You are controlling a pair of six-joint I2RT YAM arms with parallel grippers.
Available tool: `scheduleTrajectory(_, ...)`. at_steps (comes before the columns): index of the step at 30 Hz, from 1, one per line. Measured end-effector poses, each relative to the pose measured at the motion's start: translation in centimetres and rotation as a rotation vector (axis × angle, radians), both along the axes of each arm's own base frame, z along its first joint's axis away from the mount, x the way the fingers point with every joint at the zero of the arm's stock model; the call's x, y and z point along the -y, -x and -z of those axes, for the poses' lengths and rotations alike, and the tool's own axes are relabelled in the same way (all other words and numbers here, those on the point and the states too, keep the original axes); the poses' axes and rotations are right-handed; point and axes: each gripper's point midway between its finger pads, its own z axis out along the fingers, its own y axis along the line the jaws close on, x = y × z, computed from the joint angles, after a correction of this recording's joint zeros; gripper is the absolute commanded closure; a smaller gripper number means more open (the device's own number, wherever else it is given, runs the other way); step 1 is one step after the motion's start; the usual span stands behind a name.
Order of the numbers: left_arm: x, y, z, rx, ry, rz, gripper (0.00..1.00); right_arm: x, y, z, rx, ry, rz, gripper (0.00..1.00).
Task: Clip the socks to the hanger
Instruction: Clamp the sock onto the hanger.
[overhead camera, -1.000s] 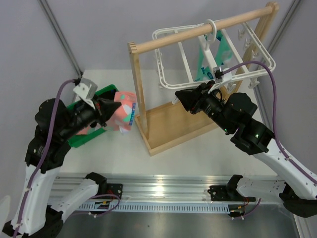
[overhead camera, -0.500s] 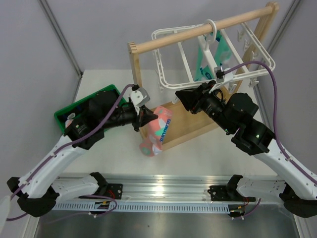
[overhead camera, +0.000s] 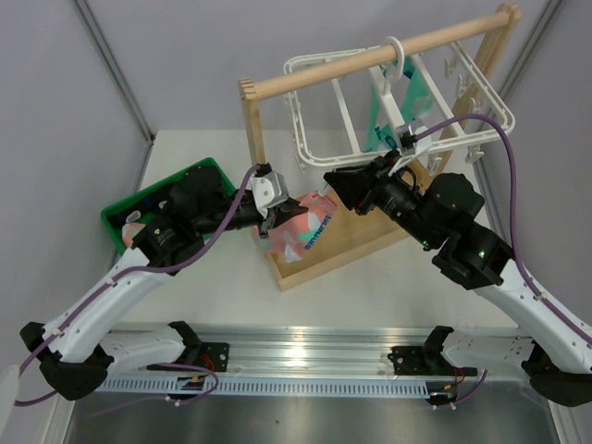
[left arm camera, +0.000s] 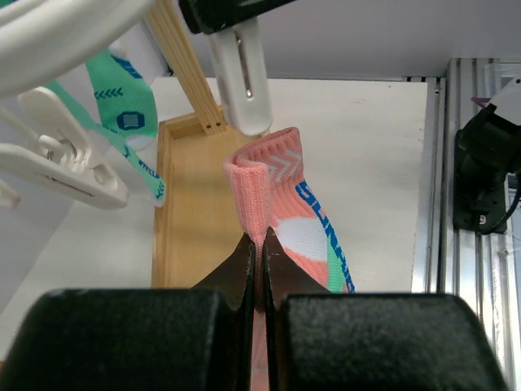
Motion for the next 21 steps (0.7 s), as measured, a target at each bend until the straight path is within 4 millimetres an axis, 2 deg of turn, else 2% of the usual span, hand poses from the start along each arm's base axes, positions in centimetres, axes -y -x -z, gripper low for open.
scheduleTrajectory(11, -0.2, -0.2, -0.3, -0.003, 0.027, 0.092, 0.99, 0.2, 0.3, -0.4, 0.06, 0.033, -0.024, 1.0)
scheduleTrajectory(21, -0.3, 0.7, -1.1, -0.033, 0.068, 0.176, 0.99, 0.6, 0.3, -0.3, 0.088, 0.053, -0.045, 1.0)
